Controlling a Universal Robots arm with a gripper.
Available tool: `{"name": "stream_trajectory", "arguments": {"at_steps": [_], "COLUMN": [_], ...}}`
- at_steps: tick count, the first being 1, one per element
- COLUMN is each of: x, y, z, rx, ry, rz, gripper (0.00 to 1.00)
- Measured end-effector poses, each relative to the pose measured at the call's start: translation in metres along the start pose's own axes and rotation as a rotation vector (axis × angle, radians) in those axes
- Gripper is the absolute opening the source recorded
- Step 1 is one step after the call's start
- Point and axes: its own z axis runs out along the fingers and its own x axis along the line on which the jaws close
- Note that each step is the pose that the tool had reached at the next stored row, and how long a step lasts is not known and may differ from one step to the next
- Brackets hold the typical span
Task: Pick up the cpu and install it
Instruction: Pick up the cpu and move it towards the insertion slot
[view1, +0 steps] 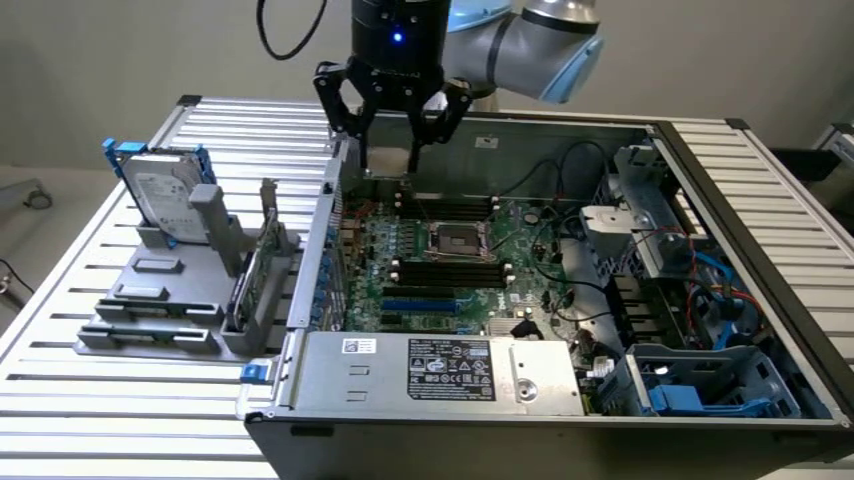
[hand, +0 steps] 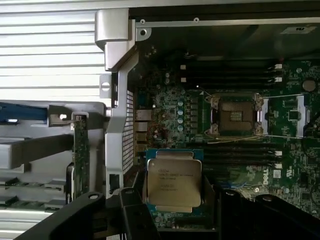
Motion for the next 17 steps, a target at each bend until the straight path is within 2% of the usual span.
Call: {"name": "stream_trajectory", "arguments": {"at_steps": [17], "x": [-0.079], "y": [0.0244], "z": [0.0270], "rx": [-0.0001], "ry": [0.0000], "rz": [0.000], "gripper": [0.54]}}
